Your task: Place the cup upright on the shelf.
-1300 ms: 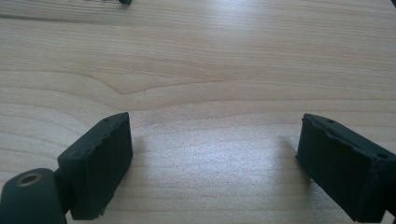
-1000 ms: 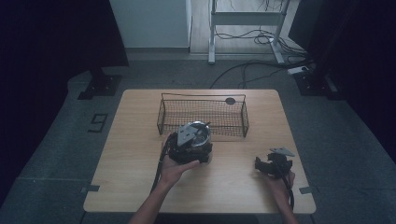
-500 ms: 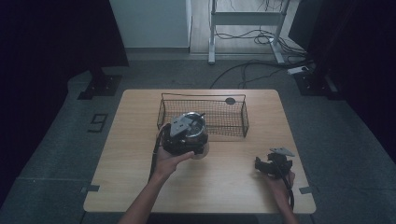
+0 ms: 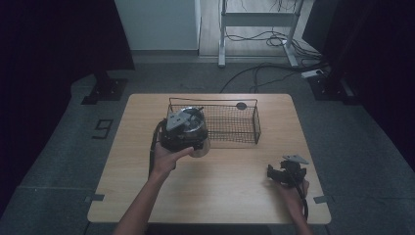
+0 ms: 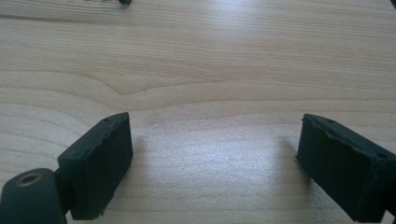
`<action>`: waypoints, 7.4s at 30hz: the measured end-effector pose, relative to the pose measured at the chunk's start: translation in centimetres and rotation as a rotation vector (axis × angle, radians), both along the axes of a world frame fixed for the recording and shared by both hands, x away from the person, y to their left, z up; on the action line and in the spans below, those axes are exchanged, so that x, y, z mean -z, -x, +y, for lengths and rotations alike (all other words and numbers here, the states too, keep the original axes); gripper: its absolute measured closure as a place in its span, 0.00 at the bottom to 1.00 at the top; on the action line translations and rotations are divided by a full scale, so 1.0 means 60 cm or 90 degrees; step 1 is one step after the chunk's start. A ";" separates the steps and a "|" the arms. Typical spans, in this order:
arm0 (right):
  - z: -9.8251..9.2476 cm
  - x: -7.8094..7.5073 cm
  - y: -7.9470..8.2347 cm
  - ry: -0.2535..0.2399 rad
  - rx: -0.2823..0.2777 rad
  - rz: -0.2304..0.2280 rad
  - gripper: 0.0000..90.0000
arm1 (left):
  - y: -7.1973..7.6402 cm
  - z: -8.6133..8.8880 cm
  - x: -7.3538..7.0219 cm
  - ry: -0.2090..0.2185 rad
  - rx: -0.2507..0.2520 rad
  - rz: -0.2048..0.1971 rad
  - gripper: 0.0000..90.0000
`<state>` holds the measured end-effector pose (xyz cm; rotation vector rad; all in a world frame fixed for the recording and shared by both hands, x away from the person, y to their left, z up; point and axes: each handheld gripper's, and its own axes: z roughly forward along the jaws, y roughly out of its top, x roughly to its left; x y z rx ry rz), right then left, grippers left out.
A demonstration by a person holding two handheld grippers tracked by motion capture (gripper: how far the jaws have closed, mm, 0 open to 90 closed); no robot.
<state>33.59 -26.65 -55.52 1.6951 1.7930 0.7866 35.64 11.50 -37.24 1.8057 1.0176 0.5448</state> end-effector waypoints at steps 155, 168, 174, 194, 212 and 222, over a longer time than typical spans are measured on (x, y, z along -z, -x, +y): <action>0.002 0.001 0.002 0.008 0.005 -0.008 0.12 | -0.252 0.004 0.156 -0.103 -0.156 0.093 0.04; 0.002 0.001 0.002 0.008 0.005 -0.008 0.12 | -0.238 0.011 0.134 -0.084 -0.149 0.064 0.01; 0.003 0.000 0.002 0.008 0.006 -0.007 0.12 | -0.217 0.022 0.111 -0.078 -0.145 0.053 0.01; 0.000 0.001 0.001 0.005 0.008 -0.005 0.12 | -0.113 0.045 0.078 -0.048 -0.091 -0.001 0.01; 0.002 0.000 0.002 0.007 0.009 -0.006 0.12 | -0.037 0.058 0.075 -0.018 -0.046 -0.009 0.03; 0.002 0.000 0.002 0.008 0.008 -0.007 0.12 | 0.002 0.059 0.101 -0.020 -0.017 0.014 0.04</action>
